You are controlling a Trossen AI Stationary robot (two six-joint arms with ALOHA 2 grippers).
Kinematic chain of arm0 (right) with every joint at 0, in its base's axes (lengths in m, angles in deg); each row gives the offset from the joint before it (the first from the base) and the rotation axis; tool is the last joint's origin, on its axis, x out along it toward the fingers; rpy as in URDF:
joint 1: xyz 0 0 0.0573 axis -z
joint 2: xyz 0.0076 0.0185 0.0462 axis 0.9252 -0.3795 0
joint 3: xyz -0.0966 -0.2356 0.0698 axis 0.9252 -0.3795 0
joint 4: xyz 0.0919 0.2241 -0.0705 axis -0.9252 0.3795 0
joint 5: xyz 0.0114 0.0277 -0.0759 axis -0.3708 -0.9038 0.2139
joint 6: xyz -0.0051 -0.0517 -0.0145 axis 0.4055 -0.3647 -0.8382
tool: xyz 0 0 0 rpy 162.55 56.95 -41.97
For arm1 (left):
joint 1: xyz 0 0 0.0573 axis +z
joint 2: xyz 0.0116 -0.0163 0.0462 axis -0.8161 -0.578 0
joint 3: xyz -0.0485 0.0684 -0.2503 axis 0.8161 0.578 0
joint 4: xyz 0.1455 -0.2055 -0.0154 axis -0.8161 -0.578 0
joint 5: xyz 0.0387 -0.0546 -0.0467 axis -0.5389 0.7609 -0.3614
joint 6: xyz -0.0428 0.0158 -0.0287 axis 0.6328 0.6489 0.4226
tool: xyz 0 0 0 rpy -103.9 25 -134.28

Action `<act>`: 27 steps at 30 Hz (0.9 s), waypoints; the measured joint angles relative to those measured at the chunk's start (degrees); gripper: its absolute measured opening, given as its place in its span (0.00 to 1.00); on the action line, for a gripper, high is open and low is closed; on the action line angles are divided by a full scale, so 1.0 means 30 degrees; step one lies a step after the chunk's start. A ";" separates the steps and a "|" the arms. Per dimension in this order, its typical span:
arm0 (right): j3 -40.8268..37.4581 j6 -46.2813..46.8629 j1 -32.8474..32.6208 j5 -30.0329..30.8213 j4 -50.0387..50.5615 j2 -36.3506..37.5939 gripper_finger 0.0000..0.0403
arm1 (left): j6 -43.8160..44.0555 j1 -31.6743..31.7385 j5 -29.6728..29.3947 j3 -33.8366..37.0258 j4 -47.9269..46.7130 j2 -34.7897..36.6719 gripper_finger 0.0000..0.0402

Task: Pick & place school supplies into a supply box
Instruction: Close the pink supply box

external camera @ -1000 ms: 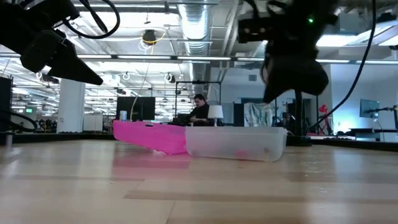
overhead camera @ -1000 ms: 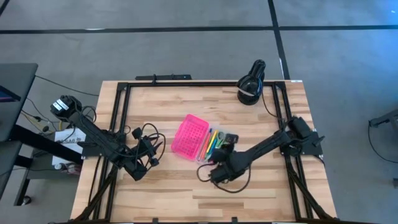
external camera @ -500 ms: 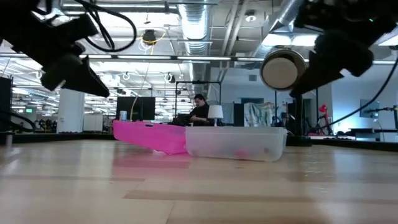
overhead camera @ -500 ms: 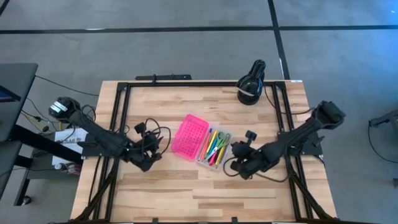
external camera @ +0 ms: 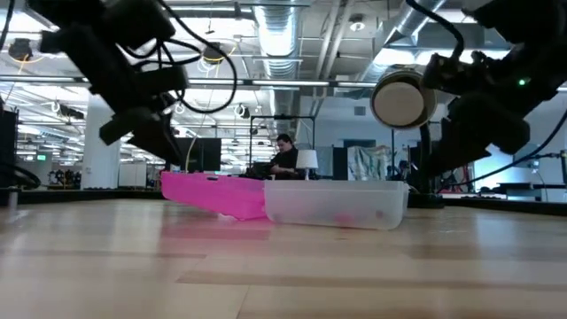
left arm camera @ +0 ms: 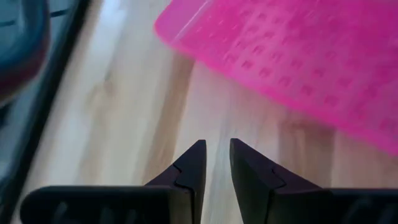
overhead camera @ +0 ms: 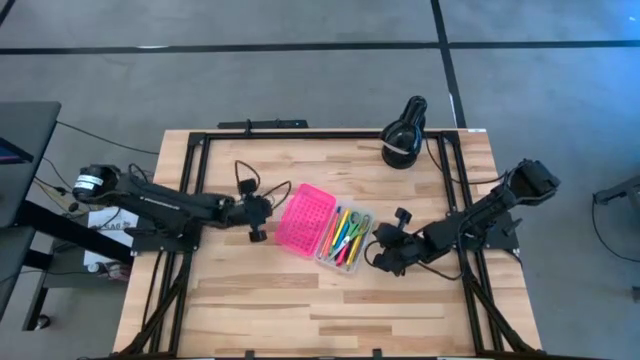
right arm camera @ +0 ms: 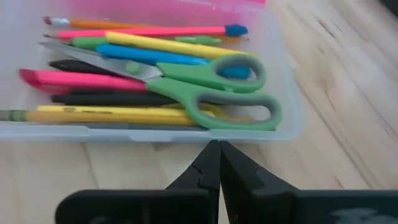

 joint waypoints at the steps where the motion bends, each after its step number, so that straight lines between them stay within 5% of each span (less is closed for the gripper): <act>1: -0.0179 0.0000 0.0063 0.0007 -0.0118 0.0019 0.00 | -0.0718 0.0609 0.1052 0.0000 0.0570 0.0000 0.16; 14: -0.2647 0.0854 -0.0423 -0.0307 -0.1437 0.0043 0.00 | -0.5218 0.7408 1.1015 0.0007 0.1362 -0.0742 0.16; 27: -0.4187 -0.3764 0.1048 -0.2544 -0.7561 0.0046 0.00 | -0.6416 0.8081 1.1633 -0.0029 0.3873 -0.4660 0.16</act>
